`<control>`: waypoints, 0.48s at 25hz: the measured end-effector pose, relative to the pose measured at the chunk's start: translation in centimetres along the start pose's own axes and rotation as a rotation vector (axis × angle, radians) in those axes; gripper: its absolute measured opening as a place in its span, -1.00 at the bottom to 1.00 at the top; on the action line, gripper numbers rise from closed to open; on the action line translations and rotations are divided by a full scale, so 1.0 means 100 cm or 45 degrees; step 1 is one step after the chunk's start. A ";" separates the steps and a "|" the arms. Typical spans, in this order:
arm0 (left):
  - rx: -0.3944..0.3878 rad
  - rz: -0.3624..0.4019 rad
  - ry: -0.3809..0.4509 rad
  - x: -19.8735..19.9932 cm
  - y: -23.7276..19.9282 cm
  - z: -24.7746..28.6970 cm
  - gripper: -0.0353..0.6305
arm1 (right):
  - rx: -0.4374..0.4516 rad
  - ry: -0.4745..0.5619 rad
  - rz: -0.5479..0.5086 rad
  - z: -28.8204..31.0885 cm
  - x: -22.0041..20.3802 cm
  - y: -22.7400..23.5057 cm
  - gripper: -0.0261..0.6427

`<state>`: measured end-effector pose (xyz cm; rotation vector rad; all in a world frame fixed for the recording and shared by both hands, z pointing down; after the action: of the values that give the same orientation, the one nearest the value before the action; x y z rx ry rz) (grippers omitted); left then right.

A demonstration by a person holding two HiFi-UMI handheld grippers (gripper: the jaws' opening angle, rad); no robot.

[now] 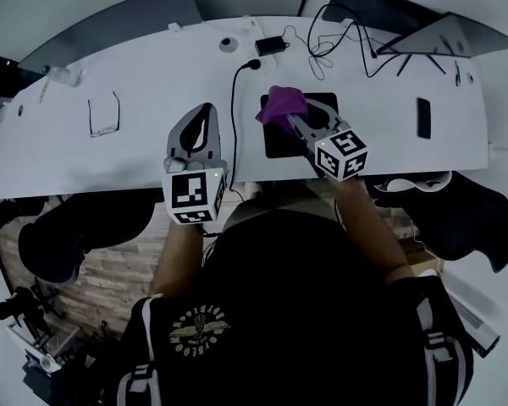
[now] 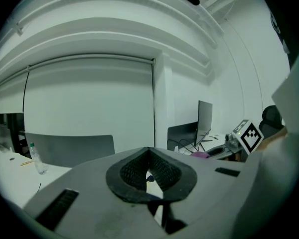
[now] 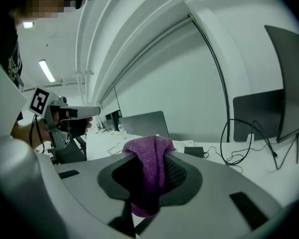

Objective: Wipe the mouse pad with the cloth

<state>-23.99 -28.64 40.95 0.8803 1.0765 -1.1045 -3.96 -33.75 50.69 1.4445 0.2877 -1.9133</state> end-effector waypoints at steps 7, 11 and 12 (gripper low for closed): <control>0.027 0.005 -0.092 -0.018 0.002 0.017 -0.89 | 0.074 -0.112 0.060 0.046 -0.049 0.022 -0.66; 0.048 0.002 -0.126 -0.021 0.005 0.024 -0.89 | 0.097 -0.216 0.116 0.071 -0.088 0.036 -0.66; 0.051 0.002 -0.118 -0.018 0.005 0.026 -0.89 | 0.094 -0.260 0.114 0.077 -0.098 0.040 -0.66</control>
<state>-23.06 -30.52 43.37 0.8534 0.9799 -1.1580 -5.89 -37.05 63.19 1.2733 0.0571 -1.9961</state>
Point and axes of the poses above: the fingertips, and each gripper's own axes: z forward along the fingers, y to its right, x out of its top, the point moved 4 cm from there along -z, backward along the fingers, and after that the axes turned 2 degrees about -z, right-handed, at the moved point
